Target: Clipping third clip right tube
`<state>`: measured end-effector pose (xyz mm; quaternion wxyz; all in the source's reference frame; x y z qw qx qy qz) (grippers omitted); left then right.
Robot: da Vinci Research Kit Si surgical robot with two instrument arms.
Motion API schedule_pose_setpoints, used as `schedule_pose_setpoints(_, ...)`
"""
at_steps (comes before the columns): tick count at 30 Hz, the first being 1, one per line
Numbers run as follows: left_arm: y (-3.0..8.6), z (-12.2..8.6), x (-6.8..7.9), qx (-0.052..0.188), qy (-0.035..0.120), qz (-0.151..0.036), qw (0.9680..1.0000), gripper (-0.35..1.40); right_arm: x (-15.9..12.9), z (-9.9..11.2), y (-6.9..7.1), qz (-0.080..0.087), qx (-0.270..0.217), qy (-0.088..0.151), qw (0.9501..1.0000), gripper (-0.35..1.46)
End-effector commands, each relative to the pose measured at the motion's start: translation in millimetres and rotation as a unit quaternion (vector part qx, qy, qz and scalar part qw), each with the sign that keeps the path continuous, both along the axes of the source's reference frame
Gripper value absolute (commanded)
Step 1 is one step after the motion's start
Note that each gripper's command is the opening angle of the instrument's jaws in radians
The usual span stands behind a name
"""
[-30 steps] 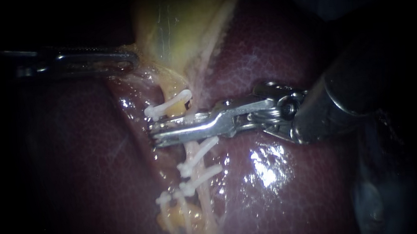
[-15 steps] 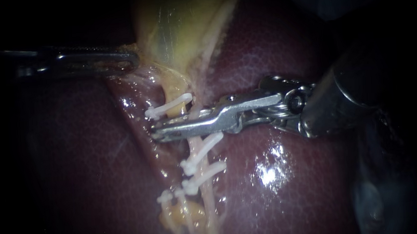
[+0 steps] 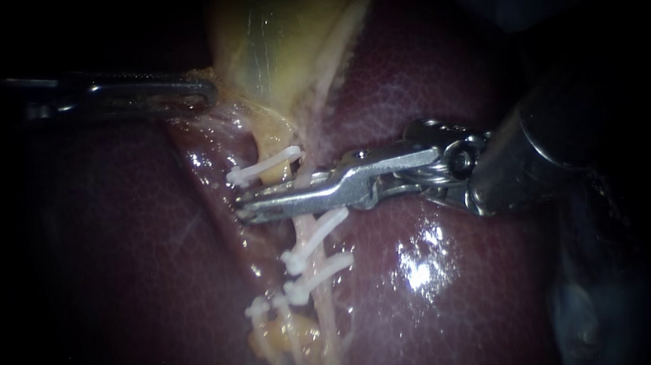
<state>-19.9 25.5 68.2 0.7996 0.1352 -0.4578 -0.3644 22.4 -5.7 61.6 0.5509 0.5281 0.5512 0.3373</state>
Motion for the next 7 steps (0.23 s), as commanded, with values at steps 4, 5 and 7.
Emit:
schedule_pose_setpoints(4,0.0,0.1,-0.1,0.0,0.0,0.0,1.0,-0.35,0.0,0.0,0.0,0.0,0.0,0.0,1.0,-0.35)
schedule_pose_setpoints(5,0.0,0.1,-0.1,0.0,0.0,0.0,1.0,-0.35,0.0,0.0,0.0,0.0,0.0,0.0,1.0,-0.35)
schedule_pose_setpoints(7,0.0,0.1,-0.1,0.0,0.0,0.0,1.0,-0.35,-0.1,0.0,0.0,0.0,0.0,0.0,1.0,-0.35)
